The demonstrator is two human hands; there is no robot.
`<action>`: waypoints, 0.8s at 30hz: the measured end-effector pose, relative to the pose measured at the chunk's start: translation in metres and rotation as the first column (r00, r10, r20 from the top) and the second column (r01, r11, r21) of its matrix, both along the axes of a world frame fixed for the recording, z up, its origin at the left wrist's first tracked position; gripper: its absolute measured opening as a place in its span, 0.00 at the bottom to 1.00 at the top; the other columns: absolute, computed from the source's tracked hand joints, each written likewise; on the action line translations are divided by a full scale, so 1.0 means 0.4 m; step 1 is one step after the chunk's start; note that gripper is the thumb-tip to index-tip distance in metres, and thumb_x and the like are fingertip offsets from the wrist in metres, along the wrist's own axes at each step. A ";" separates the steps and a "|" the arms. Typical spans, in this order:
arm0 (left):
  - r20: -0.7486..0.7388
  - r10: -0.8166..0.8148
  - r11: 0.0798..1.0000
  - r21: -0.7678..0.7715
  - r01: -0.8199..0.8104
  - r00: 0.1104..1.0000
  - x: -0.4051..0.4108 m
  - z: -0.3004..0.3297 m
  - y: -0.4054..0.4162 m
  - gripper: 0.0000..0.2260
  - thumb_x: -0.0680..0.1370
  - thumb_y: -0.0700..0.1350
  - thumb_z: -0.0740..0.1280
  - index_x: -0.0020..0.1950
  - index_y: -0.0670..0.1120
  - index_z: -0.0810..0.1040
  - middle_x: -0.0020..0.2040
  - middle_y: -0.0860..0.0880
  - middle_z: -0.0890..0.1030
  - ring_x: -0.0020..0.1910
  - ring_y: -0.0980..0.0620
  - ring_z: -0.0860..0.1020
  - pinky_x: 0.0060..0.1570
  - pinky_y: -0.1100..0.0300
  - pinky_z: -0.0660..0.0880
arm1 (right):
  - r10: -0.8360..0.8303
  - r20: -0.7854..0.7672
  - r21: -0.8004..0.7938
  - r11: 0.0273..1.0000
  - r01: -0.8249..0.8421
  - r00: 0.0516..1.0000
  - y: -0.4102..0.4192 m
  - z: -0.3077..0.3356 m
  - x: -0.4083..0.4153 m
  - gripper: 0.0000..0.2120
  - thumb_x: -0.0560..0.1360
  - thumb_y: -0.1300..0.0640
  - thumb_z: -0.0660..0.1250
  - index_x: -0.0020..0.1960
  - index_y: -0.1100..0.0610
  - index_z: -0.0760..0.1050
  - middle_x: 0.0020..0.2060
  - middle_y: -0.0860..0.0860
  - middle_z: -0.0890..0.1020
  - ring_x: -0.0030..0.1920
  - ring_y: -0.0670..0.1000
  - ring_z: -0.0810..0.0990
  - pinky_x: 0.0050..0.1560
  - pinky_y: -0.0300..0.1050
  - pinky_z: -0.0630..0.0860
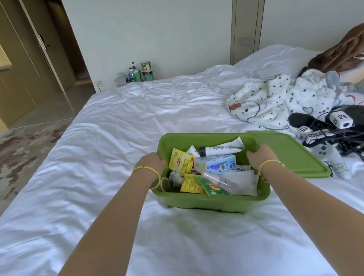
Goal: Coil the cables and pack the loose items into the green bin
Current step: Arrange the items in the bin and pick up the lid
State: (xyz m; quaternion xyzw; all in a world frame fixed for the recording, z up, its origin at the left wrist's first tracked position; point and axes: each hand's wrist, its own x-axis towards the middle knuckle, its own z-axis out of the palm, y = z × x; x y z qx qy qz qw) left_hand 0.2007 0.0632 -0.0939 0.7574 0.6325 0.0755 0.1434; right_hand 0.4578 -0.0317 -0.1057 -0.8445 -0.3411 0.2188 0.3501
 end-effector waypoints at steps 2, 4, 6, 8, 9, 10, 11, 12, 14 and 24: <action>-0.009 0.010 1.000 0.017 -0.010 1.000 0.000 0.003 -0.005 0.13 0.80 0.46 0.54 0.46 0.39 0.73 0.48 0.38 0.79 0.43 0.42 0.74 0.41 0.55 0.68 | 0.018 0.069 -0.048 0.999 -0.015 0.997 -0.002 -0.004 -0.006 0.15 0.78 0.60 0.59 0.63 0.63 0.66 0.52 0.61 0.77 0.52 0.60 0.76 0.47 0.48 0.71; -0.011 0.022 0.999 0.027 -0.022 1.000 -0.021 0.006 -0.011 0.14 0.80 0.46 0.54 0.48 0.38 0.74 0.48 0.39 0.79 0.47 0.41 0.77 0.42 0.55 0.69 | 0.061 0.096 -0.030 0.998 -0.058 0.994 0.000 0.003 -0.020 0.17 0.79 0.60 0.58 0.66 0.63 0.65 0.59 0.61 0.75 0.58 0.61 0.74 0.51 0.49 0.70; -0.022 0.037 0.998 0.046 -0.036 0.999 -0.055 0.013 -0.018 0.13 0.80 0.46 0.54 0.40 0.41 0.70 0.42 0.41 0.76 0.42 0.42 0.75 0.41 0.56 0.68 | 0.103 0.111 0.001 0.995 -0.103 0.988 0.010 0.019 -0.043 0.16 0.79 0.59 0.58 0.64 0.64 0.66 0.59 0.62 0.75 0.59 0.61 0.74 0.53 0.49 0.70; -0.029 0.067 0.995 0.069 -0.065 0.997 -0.100 0.030 -0.025 0.14 0.80 0.46 0.54 0.36 0.43 0.66 0.37 0.44 0.72 0.38 0.46 0.71 0.39 0.57 0.67 | 0.169 0.113 0.014 0.985 -0.171 0.979 0.023 0.033 -0.076 0.15 0.79 0.57 0.58 0.62 0.64 0.68 0.57 0.62 0.77 0.58 0.61 0.75 0.51 0.48 0.70; -0.033 0.085 0.994 0.071 -0.083 0.996 -0.126 0.039 -0.028 0.14 0.80 0.45 0.54 0.36 0.43 0.67 0.35 0.45 0.71 0.36 0.47 0.71 0.38 0.57 0.66 | 0.210 0.103 0.011 0.977 -0.213 0.972 0.029 0.037 -0.095 0.15 0.79 0.56 0.58 0.61 0.65 0.68 0.57 0.63 0.77 0.57 0.61 0.75 0.51 0.48 0.70; -0.048 0.103 0.993 0.061 -0.100 0.994 -0.153 0.046 -0.032 0.13 0.80 0.45 0.54 0.38 0.42 0.68 0.33 0.46 0.71 0.36 0.47 0.70 0.38 0.57 0.66 | 0.254 0.092 -0.001 0.967 -0.255 0.963 0.034 0.038 -0.116 0.16 0.79 0.55 0.58 0.61 0.65 0.69 0.57 0.63 0.77 0.58 0.61 0.75 0.52 0.49 0.71; -0.082 0.117 0.993 0.034 -0.114 0.990 -0.179 0.050 -0.037 0.12 0.80 0.44 0.54 0.41 0.41 0.71 0.33 0.46 0.71 0.37 0.47 0.71 0.39 0.57 0.66 | 0.289 0.093 -0.019 0.957 -0.289 0.953 0.039 0.040 -0.138 0.17 0.79 0.55 0.58 0.62 0.65 0.69 0.59 0.63 0.76 0.59 0.62 0.74 0.54 0.49 0.71; -0.133 0.136 0.990 -0.013 -0.139 0.982 -0.204 0.052 -0.047 0.11 0.80 0.43 0.54 0.46 0.39 0.73 0.35 0.46 0.72 0.40 0.45 0.73 0.40 0.56 0.67 | 0.312 0.115 -0.037 0.950 -0.310 0.943 0.044 0.042 -0.163 0.18 0.78 0.54 0.59 0.64 0.65 0.67 0.61 0.63 0.74 0.60 0.62 0.73 0.57 0.50 0.70; -0.242 0.180 0.977 -0.068 -0.202 0.953 -0.242 0.040 -0.073 0.13 0.79 0.41 0.55 0.60 0.37 0.70 0.45 0.42 0.76 0.53 0.42 0.76 0.46 0.55 0.70 | 0.348 0.222 -0.061 0.937 -0.343 0.911 0.053 0.053 -0.213 0.22 0.78 0.52 0.59 0.68 0.62 0.64 0.64 0.63 0.69 0.64 0.62 0.70 0.63 0.51 0.68; -0.058 -0.411 0.911 -0.065 0.408 0.910 -0.069 0.053 -0.178 0.18 0.75 0.61 0.63 0.37 0.47 0.76 0.35 0.50 0.73 0.37 0.50 0.72 0.33 0.60 0.65 | 0.505 0.270 -0.170 0.863 -0.476 0.820 -0.013 0.007 -0.237 0.25 0.79 0.59 0.56 0.74 0.49 0.55 0.65 0.61 0.67 0.63 0.63 0.70 0.64 0.55 0.70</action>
